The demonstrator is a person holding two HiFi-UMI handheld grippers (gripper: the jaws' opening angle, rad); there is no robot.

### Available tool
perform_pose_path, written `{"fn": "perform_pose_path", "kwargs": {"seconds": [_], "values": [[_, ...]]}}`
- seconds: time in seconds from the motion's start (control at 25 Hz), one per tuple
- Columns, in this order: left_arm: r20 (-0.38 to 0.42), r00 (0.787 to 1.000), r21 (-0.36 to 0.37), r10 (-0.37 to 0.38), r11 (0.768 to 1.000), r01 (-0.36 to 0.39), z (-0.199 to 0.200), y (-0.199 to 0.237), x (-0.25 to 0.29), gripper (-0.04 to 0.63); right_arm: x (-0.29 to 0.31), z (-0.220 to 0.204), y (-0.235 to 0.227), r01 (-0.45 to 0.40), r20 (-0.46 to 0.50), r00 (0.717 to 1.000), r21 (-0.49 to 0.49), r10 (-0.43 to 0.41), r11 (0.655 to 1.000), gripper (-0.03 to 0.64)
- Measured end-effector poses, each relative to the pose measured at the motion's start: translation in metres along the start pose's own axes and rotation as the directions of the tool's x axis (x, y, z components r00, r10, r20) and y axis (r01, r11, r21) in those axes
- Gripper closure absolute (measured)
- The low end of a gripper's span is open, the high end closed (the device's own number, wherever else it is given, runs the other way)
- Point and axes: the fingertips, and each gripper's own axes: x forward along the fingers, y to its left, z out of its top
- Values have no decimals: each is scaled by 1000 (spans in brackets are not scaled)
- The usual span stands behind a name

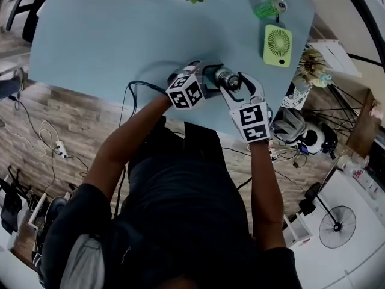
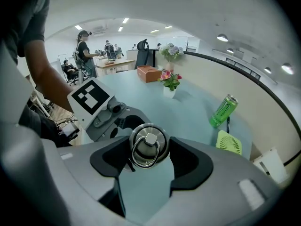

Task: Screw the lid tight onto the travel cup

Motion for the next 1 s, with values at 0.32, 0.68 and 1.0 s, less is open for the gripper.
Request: {"fn": "perform_pose_path", "kwargs": {"seconds": [0.32, 0.68, 1.0], "values": [[9, 1000, -4, -6, 1000, 7, -1, -1, 6, 193, 3, 1, 2, -16, -4, 1000, -41, 16, 999, 353], [28, 999, -12, -21, 1000, 21, 0, 0, 7, 189, 6, -4, 6, -45, -13, 999, -69, 45, 997, 353], [39, 999, -17, -29, 999, 29, 0, -1, 7, 187, 13, -16, 10, -61, -52, 997, -65, 58, 996, 353]]}}
